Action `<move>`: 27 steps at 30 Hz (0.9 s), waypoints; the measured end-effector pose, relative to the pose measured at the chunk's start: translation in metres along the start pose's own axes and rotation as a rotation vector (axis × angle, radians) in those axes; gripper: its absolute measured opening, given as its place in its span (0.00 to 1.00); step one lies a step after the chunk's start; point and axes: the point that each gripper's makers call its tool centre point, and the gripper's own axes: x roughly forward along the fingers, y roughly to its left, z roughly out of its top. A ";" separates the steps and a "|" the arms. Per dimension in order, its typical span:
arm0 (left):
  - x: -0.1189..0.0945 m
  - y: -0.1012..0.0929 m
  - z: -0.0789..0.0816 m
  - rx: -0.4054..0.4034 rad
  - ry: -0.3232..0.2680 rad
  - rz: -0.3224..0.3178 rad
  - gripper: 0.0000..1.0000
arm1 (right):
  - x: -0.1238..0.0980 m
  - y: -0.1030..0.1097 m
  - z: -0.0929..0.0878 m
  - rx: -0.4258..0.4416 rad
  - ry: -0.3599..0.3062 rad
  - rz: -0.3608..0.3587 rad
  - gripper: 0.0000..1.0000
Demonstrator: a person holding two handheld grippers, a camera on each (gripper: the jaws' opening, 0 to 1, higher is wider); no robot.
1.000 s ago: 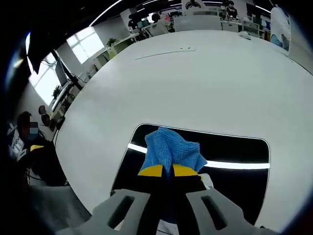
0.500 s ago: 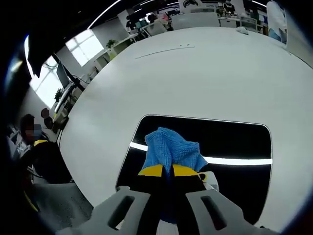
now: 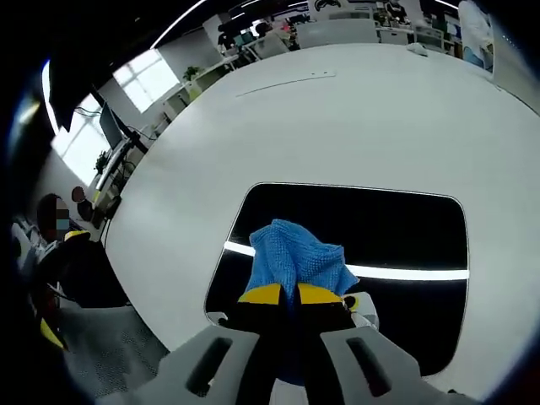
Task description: Wipe the mirror surface with the cleaning cloth until all visible marks leave the cleaned area.
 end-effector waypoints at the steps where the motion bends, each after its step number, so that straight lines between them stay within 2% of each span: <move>1: 0.000 -0.001 0.000 -0.001 -0.003 -0.004 0.99 | 0.002 -0.001 -0.001 0.002 0.000 0.001 0.00; 5: 0.001 -0.008 0.000 0.023 0.005 -0.013 0.99 | 0.001 -0.001 -0.004 0.003 -0.002 -0.001 0.00; 19: 0.002 0.000 -0.002 0.022 -0.004 -0.011 0.99 | -0.005 0.001 -0.013 0.009 -0.008 0.001 0.00; 27: 0.003 -0.004 -0.001 0.032 0.004 -0.030 0.98 | -0.013 0.005 -0.020 0.005 -0.010 0.004 0.00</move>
